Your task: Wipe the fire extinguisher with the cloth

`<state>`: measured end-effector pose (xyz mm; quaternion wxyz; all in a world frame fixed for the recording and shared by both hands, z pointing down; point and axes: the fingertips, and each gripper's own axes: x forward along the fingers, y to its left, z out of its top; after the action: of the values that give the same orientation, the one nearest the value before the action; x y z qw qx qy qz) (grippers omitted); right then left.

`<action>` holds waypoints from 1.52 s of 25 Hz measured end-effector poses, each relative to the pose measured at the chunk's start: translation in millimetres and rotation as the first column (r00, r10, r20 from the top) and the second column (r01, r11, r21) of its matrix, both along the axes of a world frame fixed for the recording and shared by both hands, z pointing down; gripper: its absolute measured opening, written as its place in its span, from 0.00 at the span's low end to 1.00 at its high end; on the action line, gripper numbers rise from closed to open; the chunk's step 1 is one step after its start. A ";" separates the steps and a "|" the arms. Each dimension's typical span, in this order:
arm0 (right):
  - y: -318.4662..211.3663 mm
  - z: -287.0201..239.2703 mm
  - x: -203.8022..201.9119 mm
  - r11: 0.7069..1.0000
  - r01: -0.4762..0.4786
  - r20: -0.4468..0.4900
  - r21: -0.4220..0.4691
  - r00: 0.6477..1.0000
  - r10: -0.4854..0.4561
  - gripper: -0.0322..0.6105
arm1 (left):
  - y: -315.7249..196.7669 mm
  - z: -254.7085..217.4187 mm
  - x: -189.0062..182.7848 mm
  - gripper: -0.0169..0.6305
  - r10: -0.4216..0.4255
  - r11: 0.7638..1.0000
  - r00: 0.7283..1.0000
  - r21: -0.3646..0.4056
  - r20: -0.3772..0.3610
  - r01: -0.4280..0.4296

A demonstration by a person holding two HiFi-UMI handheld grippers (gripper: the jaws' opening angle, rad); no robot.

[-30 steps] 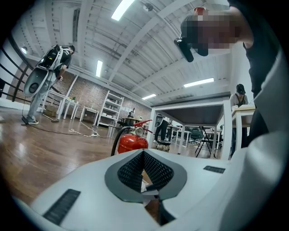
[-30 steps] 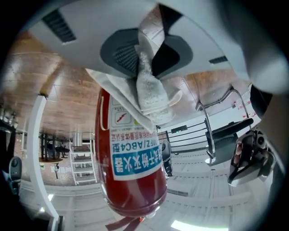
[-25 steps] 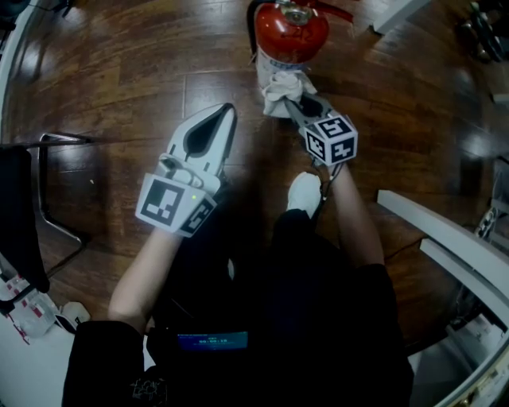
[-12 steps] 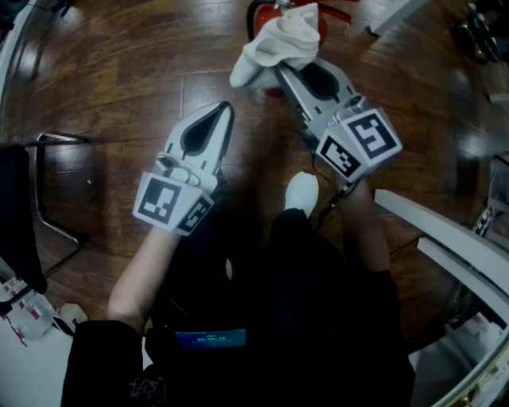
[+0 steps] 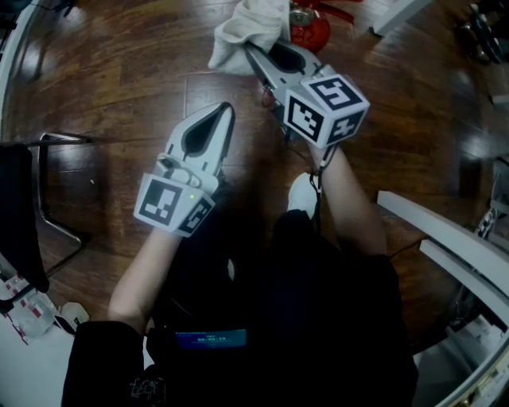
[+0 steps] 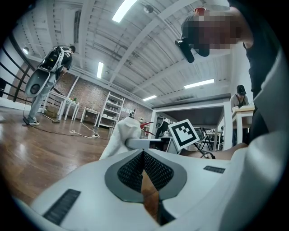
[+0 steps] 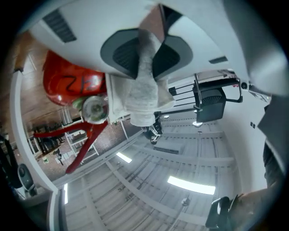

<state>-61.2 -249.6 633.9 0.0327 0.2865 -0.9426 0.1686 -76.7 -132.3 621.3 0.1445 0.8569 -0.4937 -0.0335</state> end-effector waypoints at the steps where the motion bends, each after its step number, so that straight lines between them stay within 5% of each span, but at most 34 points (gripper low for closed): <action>1: 0.3 8.4 -6.6 1.000 0.004 -0.021 0.001 1.000 -0.004 0.20 | -0.4 0.5 -0.6 0.03 -0.001 1.000 1.000 -0.001 0.002 0.001; 10: -2.7 103.0 -20.5 0.992 -0.042 -0.127 -0.116 0.991 0.027 0.20 | -0.9 2.5 -8.0 0.03 -0.013 1.000 1.000 -0.006 0.006 0.013; 25: 11.2 219.8 36.5 0.943 -0.191 -0.301 -0.271 0.948 0.105 0.19 | 3.7 5.7 -13.1 0.03 -0.004 1.000 1.000 -0.009 -0.010 0.003; 33: 27.3 220.4 80.1 0.931 -0.255 -0.317 -0.261 0.934 0.166 0.19 | 0.5 3.1 -21.4 0.03 -0.009 1.000 1.000 0.009 -0.008 0.009; 38: 49.5 169.2 113.9 0.931 -0.285 -0.192 -0.228 0.951 0.244 0.19 | -16.3 -8.1 -52.3 0.03 -0.070 0.996 0.998 0.055 0.006 0.070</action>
<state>52.6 -200.1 803.1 0.1214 0.4173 -0.8603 0.2666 -129.0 -148.6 613.2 0.1178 0.8428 -0.5229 -0.0489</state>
